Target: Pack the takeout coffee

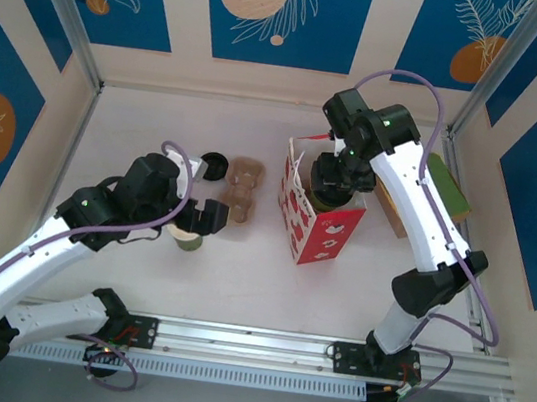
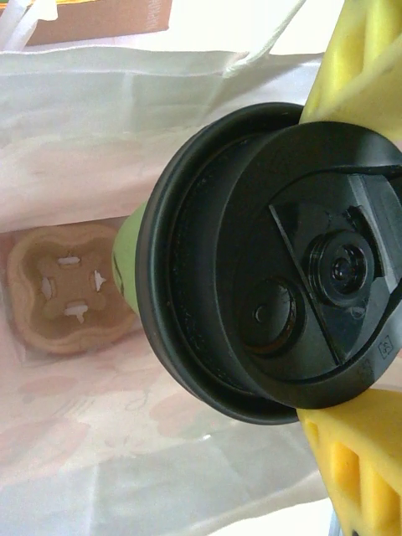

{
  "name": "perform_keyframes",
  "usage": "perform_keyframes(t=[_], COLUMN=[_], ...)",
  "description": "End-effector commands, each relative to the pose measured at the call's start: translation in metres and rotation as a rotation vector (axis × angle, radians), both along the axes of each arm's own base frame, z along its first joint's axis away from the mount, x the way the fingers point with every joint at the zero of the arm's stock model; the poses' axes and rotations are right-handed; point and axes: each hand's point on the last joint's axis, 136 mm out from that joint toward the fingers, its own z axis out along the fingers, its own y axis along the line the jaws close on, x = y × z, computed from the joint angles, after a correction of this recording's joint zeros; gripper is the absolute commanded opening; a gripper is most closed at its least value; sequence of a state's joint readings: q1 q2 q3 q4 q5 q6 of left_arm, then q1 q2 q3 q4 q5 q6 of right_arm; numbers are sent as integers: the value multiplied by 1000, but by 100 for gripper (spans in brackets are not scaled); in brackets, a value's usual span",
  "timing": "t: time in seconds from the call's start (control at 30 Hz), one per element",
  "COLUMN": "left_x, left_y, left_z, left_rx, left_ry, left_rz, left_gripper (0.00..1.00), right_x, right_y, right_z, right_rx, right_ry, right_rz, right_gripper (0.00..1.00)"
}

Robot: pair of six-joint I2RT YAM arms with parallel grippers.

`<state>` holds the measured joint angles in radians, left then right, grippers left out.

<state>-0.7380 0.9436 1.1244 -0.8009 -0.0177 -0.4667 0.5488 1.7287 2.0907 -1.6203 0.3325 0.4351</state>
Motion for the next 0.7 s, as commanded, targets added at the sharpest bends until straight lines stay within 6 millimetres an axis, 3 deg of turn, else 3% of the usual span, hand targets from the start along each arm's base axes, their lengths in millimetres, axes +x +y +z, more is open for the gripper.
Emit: perform_keyframes(t=[0.0,0.37,0.67], left_x=[-8,2,11], left_y=[1,12,3], left_z=[14,17,5], left_rx=[-4,65,71], left_ry=[-29,-74,-56], left_rz=[-44,-10,-16], left_gripper=[100,100,100], right_x=[-2,0,-17], right_y=[3,13,13], right_z=[-1,-22,-29], right_rx=[9,-2,-11], right_ry=[32,106,151], right_rz=[19,22,15], right_gripper=[65,65,65])
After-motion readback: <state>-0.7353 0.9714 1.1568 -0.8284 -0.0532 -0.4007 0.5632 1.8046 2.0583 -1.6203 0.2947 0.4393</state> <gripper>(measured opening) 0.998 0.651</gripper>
